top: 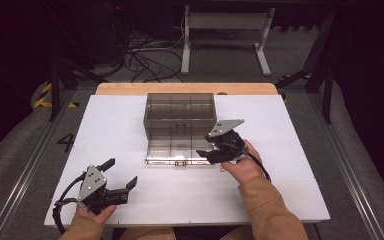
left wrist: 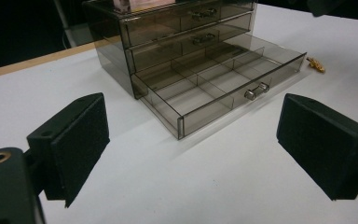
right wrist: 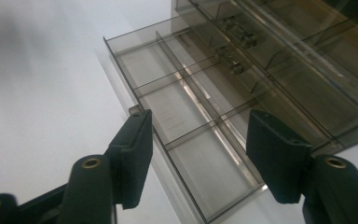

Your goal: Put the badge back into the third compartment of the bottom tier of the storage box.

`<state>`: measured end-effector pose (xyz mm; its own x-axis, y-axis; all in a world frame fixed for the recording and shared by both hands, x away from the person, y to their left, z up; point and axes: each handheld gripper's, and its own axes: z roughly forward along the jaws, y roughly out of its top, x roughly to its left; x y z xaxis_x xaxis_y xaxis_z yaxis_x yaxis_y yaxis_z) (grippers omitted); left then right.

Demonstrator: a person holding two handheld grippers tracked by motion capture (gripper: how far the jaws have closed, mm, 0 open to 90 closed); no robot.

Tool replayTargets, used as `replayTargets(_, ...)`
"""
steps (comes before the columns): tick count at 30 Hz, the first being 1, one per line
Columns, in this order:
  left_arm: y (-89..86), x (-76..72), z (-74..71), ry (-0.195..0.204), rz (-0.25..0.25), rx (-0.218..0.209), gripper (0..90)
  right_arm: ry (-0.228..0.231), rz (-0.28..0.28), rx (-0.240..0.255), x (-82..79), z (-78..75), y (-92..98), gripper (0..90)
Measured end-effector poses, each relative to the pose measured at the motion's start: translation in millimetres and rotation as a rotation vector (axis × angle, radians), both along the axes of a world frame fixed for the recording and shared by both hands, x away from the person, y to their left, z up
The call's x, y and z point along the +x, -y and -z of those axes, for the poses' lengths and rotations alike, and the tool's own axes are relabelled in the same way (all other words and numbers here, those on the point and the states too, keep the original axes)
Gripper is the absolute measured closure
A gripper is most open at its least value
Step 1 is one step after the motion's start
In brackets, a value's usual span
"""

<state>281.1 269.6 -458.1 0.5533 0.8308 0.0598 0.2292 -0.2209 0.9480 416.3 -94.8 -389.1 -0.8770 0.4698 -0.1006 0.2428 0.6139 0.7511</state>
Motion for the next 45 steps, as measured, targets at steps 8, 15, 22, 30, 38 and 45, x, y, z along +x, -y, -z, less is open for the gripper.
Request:
replayTargets(8, -1.7, 0.5, -0.8, 0.004, -0.005, -0.003, 9.6, 0.006, 0.037, 0.073, -8.5, -10.0, 14.2, 37.7)
replayTargets(15, -2.3, 0.4, -1.2, 0.004, -0.003, 0.000, 9.6, -0.004, 0.084, 0.055, -7.6, -4.5, 19.5, 35.2)
replayTargets(22, -3.5, 0.5, -1.5, 0.006, -0.003, 0.003, 9.6, -0.036, 0.139, 0.015, -6.3, 9.3, 34.5, 32.4)
replayTargets(30, -3.2, 0.9, -1.7, 0.009, -0.003, 0.005, 9.6, -0.066, 0.157, -0.042, -5.3, 22.1, 37.1, 31.0)
replayTargets(38, -3.6, 0.8, -1.8, 0.012, -0.002, 0.009, 9.6, -0.109, 0.194, -0.117, -2.8, 33.7, 40.7, 30.1)
replayTargets(45, -3.0, 0.8, -1.9, 0.009, 0.001, 0.008, 9.7, -0.150, 0.207, -0.160, -0.1, 44.4, 43.4, 30.3)
